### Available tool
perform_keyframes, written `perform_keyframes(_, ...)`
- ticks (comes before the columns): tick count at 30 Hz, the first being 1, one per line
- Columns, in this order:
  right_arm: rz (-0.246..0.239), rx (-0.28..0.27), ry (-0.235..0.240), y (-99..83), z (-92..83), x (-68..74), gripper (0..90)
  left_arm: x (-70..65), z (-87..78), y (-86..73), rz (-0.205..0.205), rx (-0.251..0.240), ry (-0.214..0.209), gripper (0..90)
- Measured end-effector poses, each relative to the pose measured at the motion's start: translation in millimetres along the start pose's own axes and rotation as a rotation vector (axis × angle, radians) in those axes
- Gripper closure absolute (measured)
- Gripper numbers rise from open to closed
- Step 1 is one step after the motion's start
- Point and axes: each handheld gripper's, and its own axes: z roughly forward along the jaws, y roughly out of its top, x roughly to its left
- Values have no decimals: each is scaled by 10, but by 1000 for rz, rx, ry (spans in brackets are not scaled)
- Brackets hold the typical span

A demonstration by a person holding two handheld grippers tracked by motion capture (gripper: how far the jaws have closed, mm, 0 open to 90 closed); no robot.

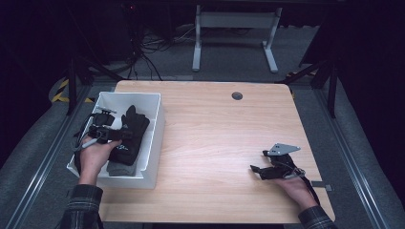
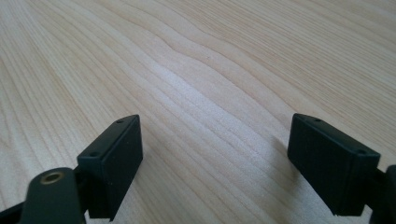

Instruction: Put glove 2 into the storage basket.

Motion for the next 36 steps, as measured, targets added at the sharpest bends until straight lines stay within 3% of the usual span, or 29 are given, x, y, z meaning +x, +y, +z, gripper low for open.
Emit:
perform_keyframes(4, 0, 0, 0, 0, 0, 0, 186, -4, 64, -8, 9, 7, 44, 585)
perform_keyframes(11, 0, 0, 0, 0, 0, 0, 186, -27, 57, -2, 21, -1, 94, 361)
perform_keyframes(12, 0, 0, 0, 0, 0, 0, 186, -28, 37, 3, 23, -7, 118, 325)
perform_keyframes(21, 1, 0, 0, 0, 0, 0, 186, -58, -93, 50, 40, -61, 118, 212)
perform_keyframes(24, 0, 0, 0, 0, 1, 0, 186, -105, -194, 97, 52, -97, 116, 205)
perform_keyframes(36, 1, 0, 0, 1, 1, 0, 186, -298, -357, 220, 107, -149, 70, 203)
